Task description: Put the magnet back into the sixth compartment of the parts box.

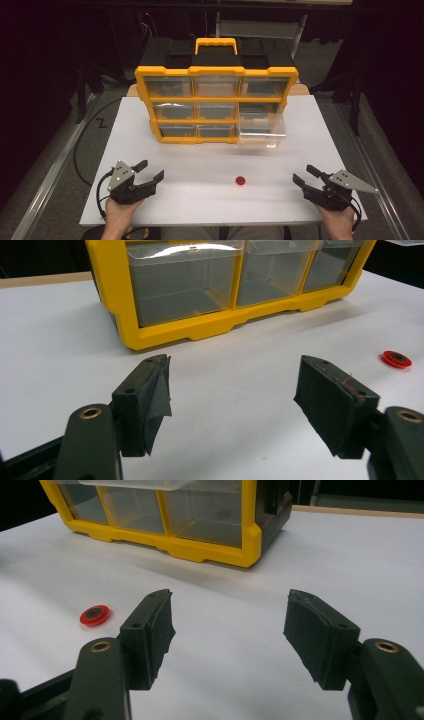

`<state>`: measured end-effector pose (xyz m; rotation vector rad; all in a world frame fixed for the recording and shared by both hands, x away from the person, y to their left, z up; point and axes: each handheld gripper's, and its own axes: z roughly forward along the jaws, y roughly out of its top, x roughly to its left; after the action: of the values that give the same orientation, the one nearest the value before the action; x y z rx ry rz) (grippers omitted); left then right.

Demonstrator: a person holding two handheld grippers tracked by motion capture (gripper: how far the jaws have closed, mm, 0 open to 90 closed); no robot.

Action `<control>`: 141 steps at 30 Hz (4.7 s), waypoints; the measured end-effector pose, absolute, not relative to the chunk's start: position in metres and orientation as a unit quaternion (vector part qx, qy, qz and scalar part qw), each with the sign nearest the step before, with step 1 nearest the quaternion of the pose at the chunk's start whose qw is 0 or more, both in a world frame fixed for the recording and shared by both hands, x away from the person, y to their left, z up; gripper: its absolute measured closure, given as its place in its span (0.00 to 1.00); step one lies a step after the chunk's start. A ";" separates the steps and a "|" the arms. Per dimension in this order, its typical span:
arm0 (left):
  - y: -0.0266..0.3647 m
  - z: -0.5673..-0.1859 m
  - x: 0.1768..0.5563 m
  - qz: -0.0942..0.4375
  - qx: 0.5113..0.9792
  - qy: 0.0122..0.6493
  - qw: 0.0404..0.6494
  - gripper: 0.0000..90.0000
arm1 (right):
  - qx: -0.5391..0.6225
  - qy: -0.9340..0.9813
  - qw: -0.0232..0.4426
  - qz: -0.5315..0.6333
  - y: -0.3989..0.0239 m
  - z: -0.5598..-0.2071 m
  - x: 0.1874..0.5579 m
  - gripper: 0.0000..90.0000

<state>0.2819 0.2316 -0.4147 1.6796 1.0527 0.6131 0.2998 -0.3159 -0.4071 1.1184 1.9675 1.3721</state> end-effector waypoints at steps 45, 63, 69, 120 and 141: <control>0.231 -0.414 0.281 0.255 0.697 0.435 0.510 0.33 | 0.417 0.708 0.243 0.515 -0.318 -0.406 0.299 0.42; 0.231 -0.414 0.282 0.255 0.697 0.436 0.510 0.33 | 0.412 0.708 0.237 0.523 -0.311 -0.403 0.303 0.41; 0.231 -0.414 0.282 0.255 0.696 0.435 0.510 0.33 | 0.409 0.710 0.234 0.524 -0.307 -0.401 0.304 0.41; 0.232 -0.413 0.280 0.258 0.690 0.435 0.517 0.33 | 0.353 0.754 0.207 0.515 -0.250 -0.401 0.323 0.41; 0.232 -0.413 0.280 0.260 0.691 0.434 0.517 0.32 | 0.329 0.764 0.193 0.520 -0.220 -0.399 0.332 0.41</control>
<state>0.2803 0.2320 -0.4134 1.6579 1.0423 0.6239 0.3321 -0.2199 -0.3990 0.9229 2.1443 1.4581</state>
